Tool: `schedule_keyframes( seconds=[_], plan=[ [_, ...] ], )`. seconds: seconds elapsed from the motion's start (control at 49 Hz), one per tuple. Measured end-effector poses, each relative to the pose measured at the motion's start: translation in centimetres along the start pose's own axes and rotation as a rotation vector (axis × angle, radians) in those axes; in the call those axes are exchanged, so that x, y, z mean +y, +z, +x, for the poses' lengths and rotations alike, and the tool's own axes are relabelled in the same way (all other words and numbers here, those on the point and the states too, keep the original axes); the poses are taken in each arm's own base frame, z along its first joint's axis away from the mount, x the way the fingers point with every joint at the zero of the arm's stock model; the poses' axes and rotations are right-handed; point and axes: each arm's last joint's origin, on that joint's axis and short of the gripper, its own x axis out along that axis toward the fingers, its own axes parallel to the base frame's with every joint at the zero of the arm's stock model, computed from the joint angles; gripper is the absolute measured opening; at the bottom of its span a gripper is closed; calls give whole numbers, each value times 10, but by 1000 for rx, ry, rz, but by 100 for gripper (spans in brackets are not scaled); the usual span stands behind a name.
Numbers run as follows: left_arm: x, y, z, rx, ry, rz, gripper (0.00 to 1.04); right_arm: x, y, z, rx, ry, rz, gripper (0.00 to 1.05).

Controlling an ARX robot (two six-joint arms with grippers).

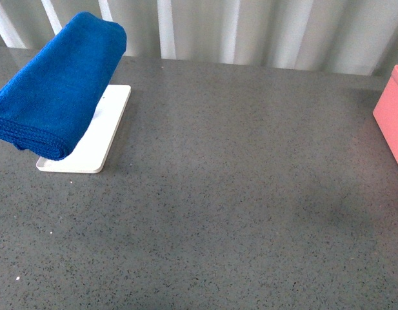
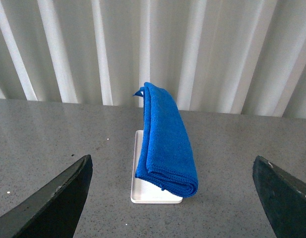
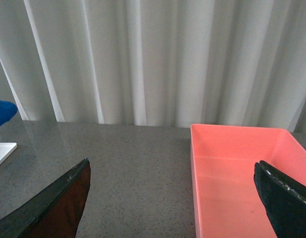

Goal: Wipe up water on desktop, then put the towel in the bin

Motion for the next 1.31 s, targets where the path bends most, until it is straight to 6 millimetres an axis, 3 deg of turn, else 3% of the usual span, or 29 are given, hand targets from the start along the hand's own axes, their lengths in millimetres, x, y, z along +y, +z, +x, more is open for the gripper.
schedule_keyframes(
  seconds=[1.224, 1.306],
  plan=[
    [0, 0, 0, 0, 0, 0, 98, 0, 0, 0, 0, 0, 0, 98],
    [-4, 1, 4, 281, 211, 26, 98, 0, 0, 0, 0, 0, 0, 98]
  ],
)
